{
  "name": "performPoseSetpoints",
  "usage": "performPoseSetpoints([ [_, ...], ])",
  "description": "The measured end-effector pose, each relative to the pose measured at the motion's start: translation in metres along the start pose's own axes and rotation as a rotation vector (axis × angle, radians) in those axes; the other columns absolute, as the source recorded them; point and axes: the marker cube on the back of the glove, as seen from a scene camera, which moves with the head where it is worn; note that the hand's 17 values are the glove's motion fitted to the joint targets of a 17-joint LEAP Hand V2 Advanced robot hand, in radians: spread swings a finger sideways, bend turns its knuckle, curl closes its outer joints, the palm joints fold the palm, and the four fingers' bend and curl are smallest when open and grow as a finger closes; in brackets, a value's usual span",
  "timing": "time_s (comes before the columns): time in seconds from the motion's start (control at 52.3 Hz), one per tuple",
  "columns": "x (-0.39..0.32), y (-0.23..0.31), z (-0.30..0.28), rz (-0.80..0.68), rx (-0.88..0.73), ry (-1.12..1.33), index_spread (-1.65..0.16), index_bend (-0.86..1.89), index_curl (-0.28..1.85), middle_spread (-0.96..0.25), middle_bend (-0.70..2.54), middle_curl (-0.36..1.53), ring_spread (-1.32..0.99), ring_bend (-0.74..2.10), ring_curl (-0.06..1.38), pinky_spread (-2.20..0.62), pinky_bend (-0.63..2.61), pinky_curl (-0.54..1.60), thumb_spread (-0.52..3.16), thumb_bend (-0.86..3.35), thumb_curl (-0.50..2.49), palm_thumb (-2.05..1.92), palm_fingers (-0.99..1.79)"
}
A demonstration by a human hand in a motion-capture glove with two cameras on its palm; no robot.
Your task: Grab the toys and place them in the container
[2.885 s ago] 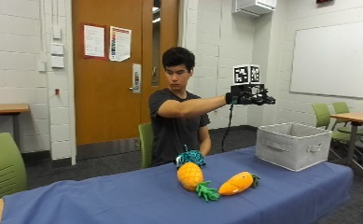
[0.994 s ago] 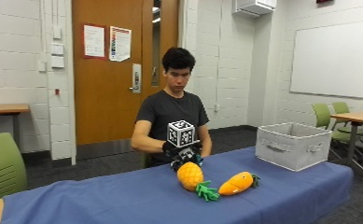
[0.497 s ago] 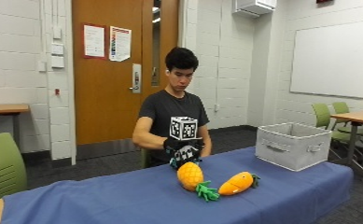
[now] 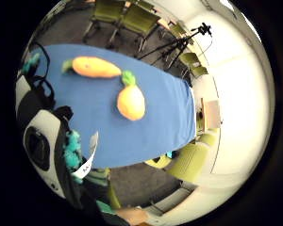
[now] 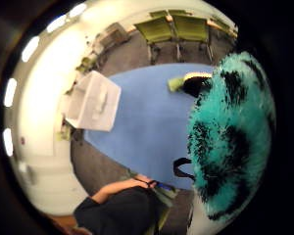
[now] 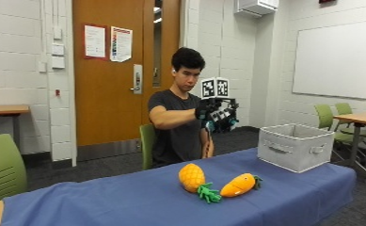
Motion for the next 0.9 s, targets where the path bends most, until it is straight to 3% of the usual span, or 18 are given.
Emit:
performPoseSetpoints([
  [0.191, -0.077, -0.064, -0.064, -0.083, 0.040, -0.032, -0.44, 0.09, 0.98, -0.41, 0.77, 0.58, -0.42, 1.16, 0.46, -0.47, 0.91, 0.39, 0.74, 0.12, 0.70, 0.66, 0.98],
  [0.325, -0.171, -0.095, -0.095, -0.187, 0.051, -0.046, -0.45, 0.09, 1.05, -0.42, 0.79, 0.60, -0.42, 1.18, 0.46, -0.46, 0.93, 0.39, 0.72, 0.11, 0.75, 0.66, 0.96],
  [0.42, -0.230, -0.117, -0.105, -0.197, 0.035, -0.098, -0.46, 0.09, 1.11, -0.42, 0.81, 0.61, -0.42, 1.19, 0.46, -0.46, 0.95, 0.39, 0.72, 0.10, 0.77, 0.67, 0.95],
  [0.535, -0.322, -0.113, -0.114, -0.393, 0.023, -0.197, -0.47, 0.09, 1.18, -0.42, 0.82, 0.62, -0.42, 1.20, 0.47, -0.46, 0.97, 0.39, 0.71, 0.08, 0.81, 0.67, 0.93],
  [0.631, -0.364, -0.123, -0.102, -0.439, 0.023, -0.128, -0.47, 0.09, 1.23, -0.42, 0.83, 0.63, -0.42, 1.22, 0.47, -0.46, 0.98, 0.39, 0.71, 0.07, 0.83, 0.67, 0.92],
  [0.803, -0.332, -0.164, -0.064, -0.493, 0.014, -0.117, -0.48, 0.08, 1.32, -0.42, 0.85, 0.64, -0.41, 1.23, 0.47, -0.46, 1.00, 0.38, 0.71, 0.05, 0.87, 0.68, 0.90],
  [0.898, -0.347, -0.161, -0.056, -0.363, -0.077, -0.164, -0.48, 0.08, 1.36, -0.42, 0.85, 0.65, -0.41, 1.24, 0.47, -0.46, 1.01, 0.38, 0.72, 0.02, 0.89, 0.65, 0.88],
])
